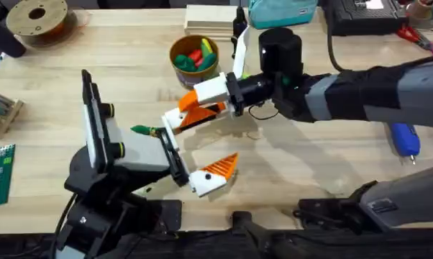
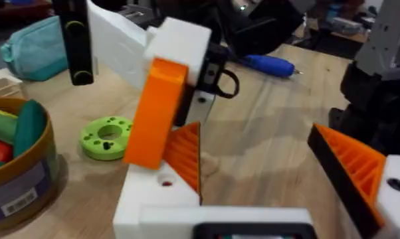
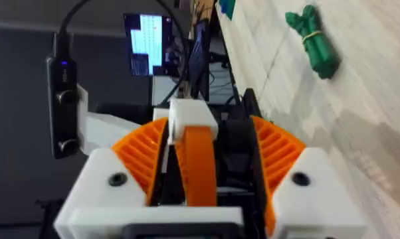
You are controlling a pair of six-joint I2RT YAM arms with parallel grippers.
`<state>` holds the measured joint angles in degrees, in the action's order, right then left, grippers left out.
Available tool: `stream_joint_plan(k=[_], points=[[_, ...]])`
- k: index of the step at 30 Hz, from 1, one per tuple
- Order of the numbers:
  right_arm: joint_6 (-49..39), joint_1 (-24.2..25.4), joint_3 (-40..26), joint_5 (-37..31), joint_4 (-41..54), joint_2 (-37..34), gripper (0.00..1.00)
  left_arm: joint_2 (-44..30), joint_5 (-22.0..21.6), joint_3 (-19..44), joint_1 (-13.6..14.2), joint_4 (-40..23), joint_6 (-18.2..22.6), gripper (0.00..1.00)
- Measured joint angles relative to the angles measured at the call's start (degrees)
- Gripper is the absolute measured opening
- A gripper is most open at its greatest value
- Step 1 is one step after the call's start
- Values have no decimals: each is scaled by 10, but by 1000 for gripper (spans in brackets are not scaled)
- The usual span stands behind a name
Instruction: Pick up the gripper from the table and insert it into the empty holder that is missing its gripper. Then pick up a screw, insert it into the mounting hole, and use the screwdriver to tighten it. Finally, clean up the table by picking up the vegetable and placing it into the bucket.
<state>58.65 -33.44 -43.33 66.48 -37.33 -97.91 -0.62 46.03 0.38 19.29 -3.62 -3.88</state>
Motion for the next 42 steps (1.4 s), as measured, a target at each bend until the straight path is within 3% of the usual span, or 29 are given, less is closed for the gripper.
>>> stream_joint_plan(k=[13, 19, 24, 29, 33, 37, 42], points=[[0, 23, 0, 0, 0, 0, 743, 0, 18, 0, 0, -1, 0, 985], [-24, 69, -1, -32, 7, 0, 745, 0, 20, 0, 0, -1, 0, 985], [-103, 114, -45, -79, 157, 0, 745, 0, 21, 0, 0, -1, 0, 985], [-252, 135, -174, -174, 424, 0, 745, 0, 22, 0, 0, -1, 0, 985], [-368, 127, -279, -275, 566, 0, 747, 0, 22, 0, 0, -1, 0, 985], [-464, 98, -343, -423, 655, 0, 747, 0, 22, 0, 0, -1, 0, 985], [-548, 48, -348, -565, 712, -1, 750, 0, 22, 0, 0, -1, 0, 985]])
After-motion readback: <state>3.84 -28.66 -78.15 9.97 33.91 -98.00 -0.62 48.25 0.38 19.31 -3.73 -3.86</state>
